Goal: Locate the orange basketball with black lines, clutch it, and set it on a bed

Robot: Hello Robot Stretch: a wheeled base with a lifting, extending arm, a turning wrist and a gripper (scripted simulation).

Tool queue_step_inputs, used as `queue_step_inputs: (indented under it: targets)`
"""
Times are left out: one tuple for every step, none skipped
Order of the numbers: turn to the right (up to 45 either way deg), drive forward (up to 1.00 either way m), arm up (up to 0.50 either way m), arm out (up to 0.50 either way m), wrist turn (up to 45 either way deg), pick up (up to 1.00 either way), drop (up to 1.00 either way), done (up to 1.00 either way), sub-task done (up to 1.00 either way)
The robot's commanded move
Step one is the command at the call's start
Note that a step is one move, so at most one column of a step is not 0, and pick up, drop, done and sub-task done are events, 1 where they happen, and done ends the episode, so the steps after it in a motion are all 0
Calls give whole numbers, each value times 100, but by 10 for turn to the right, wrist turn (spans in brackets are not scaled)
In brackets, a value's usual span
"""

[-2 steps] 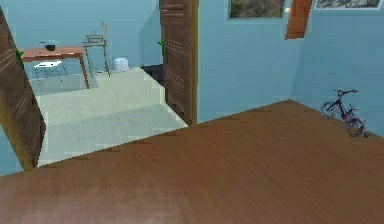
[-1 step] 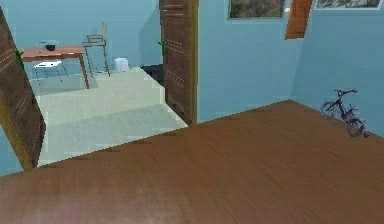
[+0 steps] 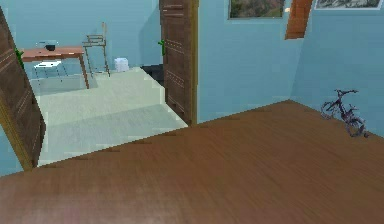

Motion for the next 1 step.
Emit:
queue_step_inputs:
  targets:
    - [0,0,50,0,0,0,0,0,0]
